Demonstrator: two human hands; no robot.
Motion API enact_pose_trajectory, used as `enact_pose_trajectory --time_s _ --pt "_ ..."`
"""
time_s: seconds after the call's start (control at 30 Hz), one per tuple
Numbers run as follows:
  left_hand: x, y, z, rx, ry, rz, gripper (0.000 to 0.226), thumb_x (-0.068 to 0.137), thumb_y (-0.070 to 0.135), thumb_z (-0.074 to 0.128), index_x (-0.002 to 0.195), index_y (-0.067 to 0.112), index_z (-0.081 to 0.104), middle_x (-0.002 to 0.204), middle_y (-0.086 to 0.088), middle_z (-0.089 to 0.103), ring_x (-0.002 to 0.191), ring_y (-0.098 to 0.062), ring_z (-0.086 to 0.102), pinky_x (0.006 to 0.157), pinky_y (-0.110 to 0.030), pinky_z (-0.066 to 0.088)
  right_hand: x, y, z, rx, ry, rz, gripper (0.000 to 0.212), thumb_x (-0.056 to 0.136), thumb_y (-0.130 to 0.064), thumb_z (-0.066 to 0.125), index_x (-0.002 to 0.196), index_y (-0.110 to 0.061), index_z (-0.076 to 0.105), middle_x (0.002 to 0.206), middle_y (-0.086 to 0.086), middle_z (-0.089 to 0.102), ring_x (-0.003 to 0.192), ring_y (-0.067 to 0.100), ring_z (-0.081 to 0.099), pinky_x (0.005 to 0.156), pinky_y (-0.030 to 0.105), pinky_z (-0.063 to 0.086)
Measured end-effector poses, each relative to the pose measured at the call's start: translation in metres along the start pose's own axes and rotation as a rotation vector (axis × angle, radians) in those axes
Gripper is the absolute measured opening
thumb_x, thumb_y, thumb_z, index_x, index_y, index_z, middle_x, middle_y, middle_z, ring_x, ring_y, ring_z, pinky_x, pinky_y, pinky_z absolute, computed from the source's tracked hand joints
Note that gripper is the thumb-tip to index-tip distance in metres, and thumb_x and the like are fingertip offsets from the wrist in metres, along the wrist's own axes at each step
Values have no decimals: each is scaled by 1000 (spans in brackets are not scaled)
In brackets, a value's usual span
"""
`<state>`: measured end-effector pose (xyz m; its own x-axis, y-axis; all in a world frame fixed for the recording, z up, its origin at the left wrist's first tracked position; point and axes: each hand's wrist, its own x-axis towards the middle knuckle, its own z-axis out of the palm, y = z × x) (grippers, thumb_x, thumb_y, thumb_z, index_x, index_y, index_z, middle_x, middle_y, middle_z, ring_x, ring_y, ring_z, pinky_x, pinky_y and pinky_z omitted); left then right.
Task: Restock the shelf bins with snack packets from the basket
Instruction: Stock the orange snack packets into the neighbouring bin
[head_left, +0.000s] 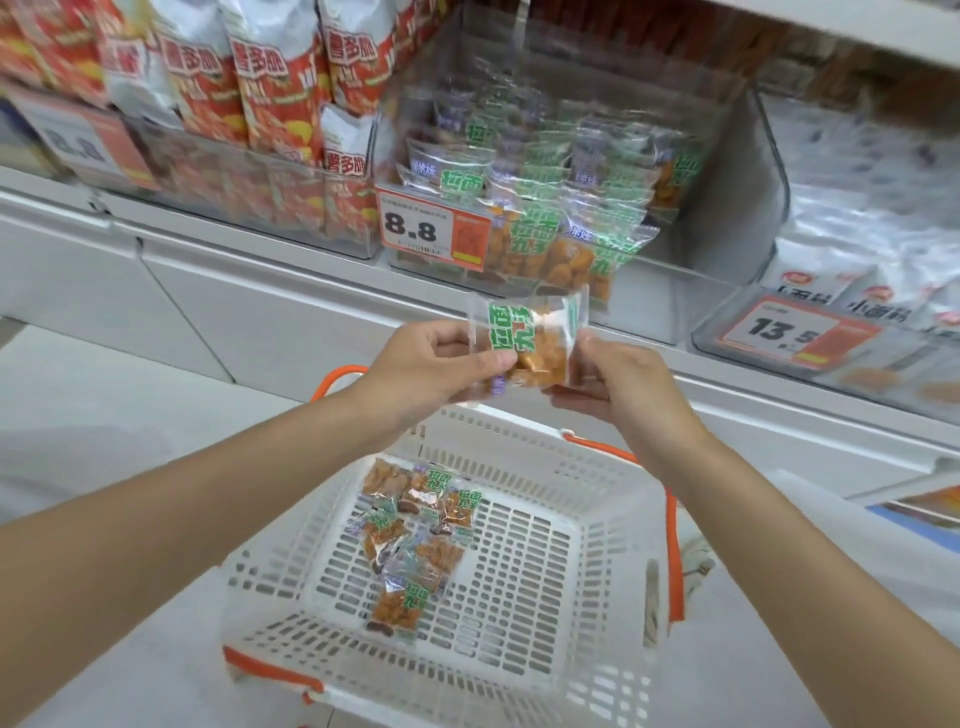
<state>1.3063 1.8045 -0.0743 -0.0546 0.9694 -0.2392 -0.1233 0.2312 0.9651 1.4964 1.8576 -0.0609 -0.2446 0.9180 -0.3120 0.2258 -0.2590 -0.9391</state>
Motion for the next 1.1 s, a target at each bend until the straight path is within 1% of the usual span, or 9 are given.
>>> enact_pose_trajectory --time_s 0.1,0.17,0.27,0.37,0.5,0.67,0.83,0.97,1.1 --pt "1 9 -17 772 -7 303 26 87 30 69 111 20 70 96 3 70 82 -12 63 74 -27 51 2 0 -12 -427 -9 -33 11 89 -18 65 100 -17 70 101 4 70 100 22 67 96 38 51" --pt "2 12 -24 1140 -162 365 27 90 36 65 114 24 68 91 16 61 81 -2 52 73 -22 42 0 -2 -13 -444 -12 -136 44 85 -18 72 126 -24 57 116 0 65 105 14 62 94 30 49" --pt "1 11 -20 990 -230 288 27 86 35 69 111 24 70 90 20 62 85 5 55 78 -20 44 -8 1 -2 -500 -239 -218 61 80 -27 78 133 -33 49 112 -8 62 97 5 60 82 23 48" --pt "4 10 -12 745 -111 281 32 76 37 76 104 23 71 95 2 71 89 -8 65 78 -28 53 -6 6 5 -557 -223 -244 29 82 -29 77 109 -27 66 89 2 71 75 20 66 68 38 53" --pt "13 17 -10 521 -176 180 29 73 21 81 101 21 72 90 -7 74 83 -18 71 77 -35 59 0 -6 -5 -429 -156 -243 16 82 -21 78 97 -18 72 91 15 73 80 32 69 79 53 55" --pt "23 27 2 571 -217 208 35 71 17 83 104 11 73 90 -17 72 83 -28 71 84 -49 55 -11 -29 -20 -641 -184 -219 36 78 -24 81 111 -19 69 106 0 72 92 18 68 88 43 54" --pt "46 73 45 533 -196 436 31 70 14 84 99 18 72 96 -24 71 82 -27 68 84 -54 53 -22 -91 -60 -895 6 -396 32 77 -25 81 107 -26 71 93 -9 70 86 15 66 77 32 54" --pt "75 131 81 487 -133 598 31 73 11 83 101 6 72 96 -15 74 84 -20 68 81 -40 55 -11 -134 -95 -875 233 -561 37 77 -22 80 113 -18 71 99 -4 70 88 16 64 79 25 47" --pt "116 155 102 544 -59 669 30 72 14 84 100 11 72 97 -4 73 82 -9 65 83 -31 55 9 -145 -109 -980 377 -695 36 82 -16 75 118 -13 68 108 -1 68 100 12 60 87 21 42"
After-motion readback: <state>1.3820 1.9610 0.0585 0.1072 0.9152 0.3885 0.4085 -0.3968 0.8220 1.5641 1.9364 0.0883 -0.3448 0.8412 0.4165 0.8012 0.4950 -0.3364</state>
